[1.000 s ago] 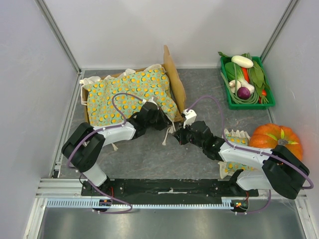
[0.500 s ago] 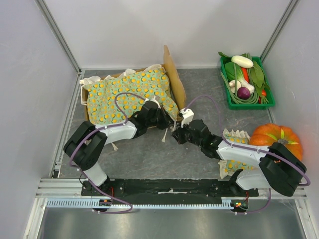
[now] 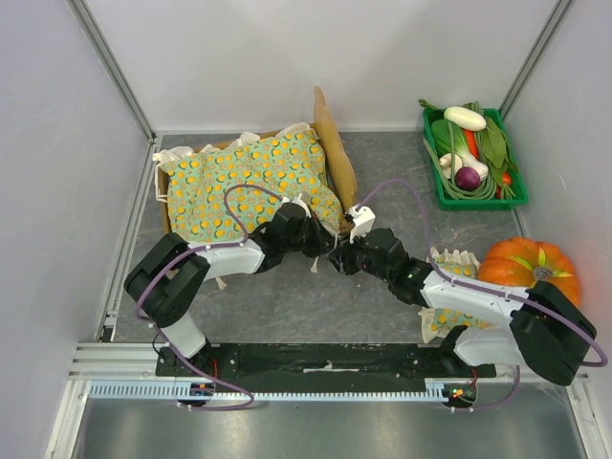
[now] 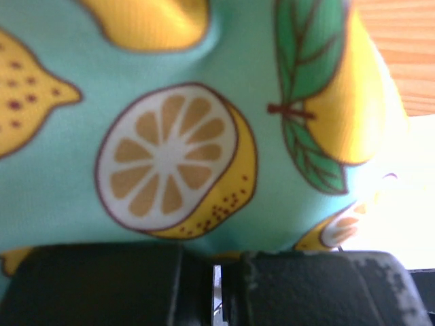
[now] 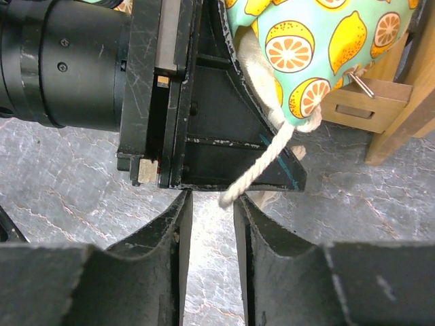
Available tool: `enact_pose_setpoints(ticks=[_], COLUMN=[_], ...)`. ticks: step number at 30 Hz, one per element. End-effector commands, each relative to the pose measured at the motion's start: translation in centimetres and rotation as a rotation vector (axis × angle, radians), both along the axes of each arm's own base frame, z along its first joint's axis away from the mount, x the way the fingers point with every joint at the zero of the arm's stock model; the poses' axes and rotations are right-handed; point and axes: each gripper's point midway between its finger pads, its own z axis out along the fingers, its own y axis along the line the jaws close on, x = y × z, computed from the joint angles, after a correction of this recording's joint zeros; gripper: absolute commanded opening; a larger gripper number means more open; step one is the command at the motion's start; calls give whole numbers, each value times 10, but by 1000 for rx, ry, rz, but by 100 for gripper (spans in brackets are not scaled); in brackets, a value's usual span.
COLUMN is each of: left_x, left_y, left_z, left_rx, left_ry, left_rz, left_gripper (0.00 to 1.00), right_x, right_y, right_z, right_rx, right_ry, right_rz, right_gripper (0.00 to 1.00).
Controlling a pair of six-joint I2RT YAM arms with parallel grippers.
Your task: Set up the pet bed
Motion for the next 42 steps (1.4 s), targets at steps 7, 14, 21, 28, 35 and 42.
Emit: enact_pose_setpoints(ticks=[7,14,21,28,35,42], left_x=[-20,-20,-19,-17,-17,-17], left_y=[-12,-17,-16,-15,-15,-14], left_z=[-12,-9,-1,3,3,3], left_rx=[-3,-14,-17,-18,-18,-17], left_ry=[34,28,9,-3,-5,-3], left_rz=[-117,-139,-130,-122,-122,-119], left_gripper=[2,2,2,2,2,2], right_x=[-1,-10,-26,-9,9,17], right_y=[-23,-48,-47,-29,-21,-17], right_z=[26,21,-18,-21,-32,-25], right_rx=[-9,-28,-8,40,37,84], right_ry=[-66,-43,134,120,118,87], right_rz=[-62,-133,-125,-132,-139,-110], right_gripper=[52,52,50,54,54,45])
